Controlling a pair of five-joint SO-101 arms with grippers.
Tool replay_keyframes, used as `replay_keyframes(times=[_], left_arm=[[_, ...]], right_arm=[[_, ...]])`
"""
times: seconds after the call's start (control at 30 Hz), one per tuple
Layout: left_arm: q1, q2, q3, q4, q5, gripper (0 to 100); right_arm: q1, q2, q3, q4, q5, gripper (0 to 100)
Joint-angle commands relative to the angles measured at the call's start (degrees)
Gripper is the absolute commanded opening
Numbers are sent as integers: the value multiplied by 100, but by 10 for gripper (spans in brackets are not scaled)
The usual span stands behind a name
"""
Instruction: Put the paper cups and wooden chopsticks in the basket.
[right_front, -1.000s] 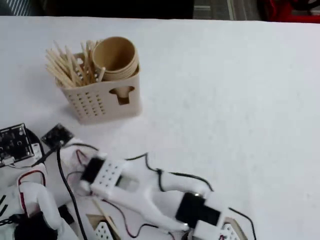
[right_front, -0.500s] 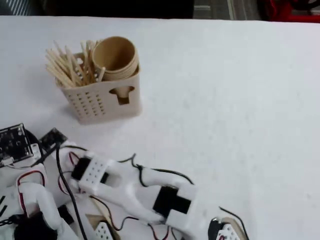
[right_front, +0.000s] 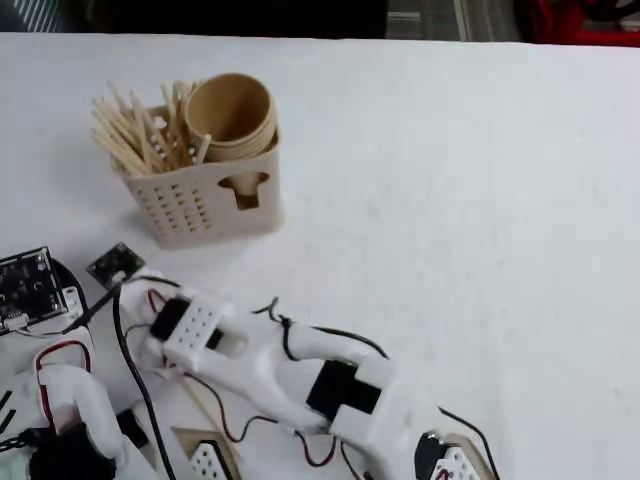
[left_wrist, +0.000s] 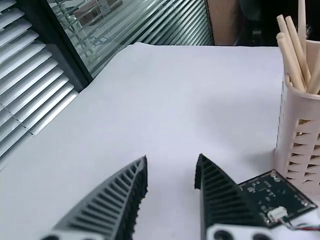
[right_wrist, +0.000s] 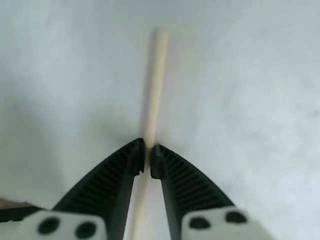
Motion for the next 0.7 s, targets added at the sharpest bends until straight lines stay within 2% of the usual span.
replay_keyframes(times=[0.0, 0.5, 0.67], left_arm=[[-13, -57, -9, -88, -44, 169], [22, -57, -26, -123, -44, 169], [866, -57, 9, -114, -44, 169]], right_arm=[[734, -119, -62, 198, 246, 18], [1604, -2132, -18, 2018, 255, 18], [1622, -3037, -18, 2765, 255, 18]])
